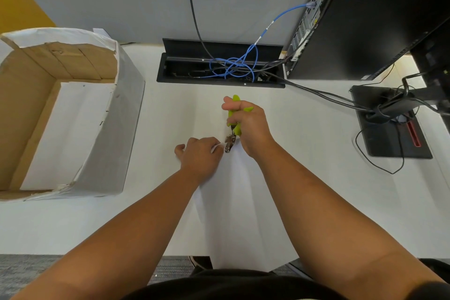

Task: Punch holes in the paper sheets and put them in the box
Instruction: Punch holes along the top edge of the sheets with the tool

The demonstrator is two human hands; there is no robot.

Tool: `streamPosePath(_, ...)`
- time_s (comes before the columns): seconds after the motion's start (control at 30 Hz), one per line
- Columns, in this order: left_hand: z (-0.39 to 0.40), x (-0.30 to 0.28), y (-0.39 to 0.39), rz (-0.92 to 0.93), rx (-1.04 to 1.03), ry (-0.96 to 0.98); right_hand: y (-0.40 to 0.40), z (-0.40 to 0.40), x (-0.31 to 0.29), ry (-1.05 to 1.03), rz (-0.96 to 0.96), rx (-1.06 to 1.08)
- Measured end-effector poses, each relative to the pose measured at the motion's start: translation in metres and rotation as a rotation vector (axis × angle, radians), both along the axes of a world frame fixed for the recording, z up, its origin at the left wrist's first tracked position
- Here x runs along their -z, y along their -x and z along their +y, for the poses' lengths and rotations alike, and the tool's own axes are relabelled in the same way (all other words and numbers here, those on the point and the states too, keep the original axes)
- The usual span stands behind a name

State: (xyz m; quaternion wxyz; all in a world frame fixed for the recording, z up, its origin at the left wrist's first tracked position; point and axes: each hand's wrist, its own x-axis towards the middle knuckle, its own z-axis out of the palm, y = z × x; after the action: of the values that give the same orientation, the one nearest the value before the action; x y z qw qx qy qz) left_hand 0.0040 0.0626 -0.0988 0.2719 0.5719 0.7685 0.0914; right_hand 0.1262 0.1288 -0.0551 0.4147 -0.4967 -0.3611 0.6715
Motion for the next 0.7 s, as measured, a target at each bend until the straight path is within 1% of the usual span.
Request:
streamPosePath(0.1, 0.002, 0.001, 0.000, -0.015, -0.017, 0.008, 0.001, -0.003, -0.004, -0.057, 0.002, -0.090)
streamPosePath(0.17, 0.001, 0.001, -0.001, 0.001, 0.015, -0.047, 0.003, -0.003, -0.007, -0.065, -0.030, -0.120)
streamPosePath(0.27, -0.003, -0.001, 0.000, 0.035, 0.093, -0.131, 0.006, 0.001, -0.006, -0.024, -0.062, -0.064)
streamPosePath(0.43, -0.005, -0.001, 0.006, 0.111, 0.205, -0.166, 0.002, 0.006, 0.001, 0.040, -0.062, 0.030)
streamPosePath(0.57, -0.008, 0.001, 0.007, 0.245, 0.327, -0.227, -0.001, 0.005, 0.003, 0.056, -0.025, -0.018)
streamPosePath(0.7, -0.009, 0.002, 0.007, 0.275, 0.357, -0.247, -0.001, 0.003, 0.000, 0.047, -0.047, -0.091)
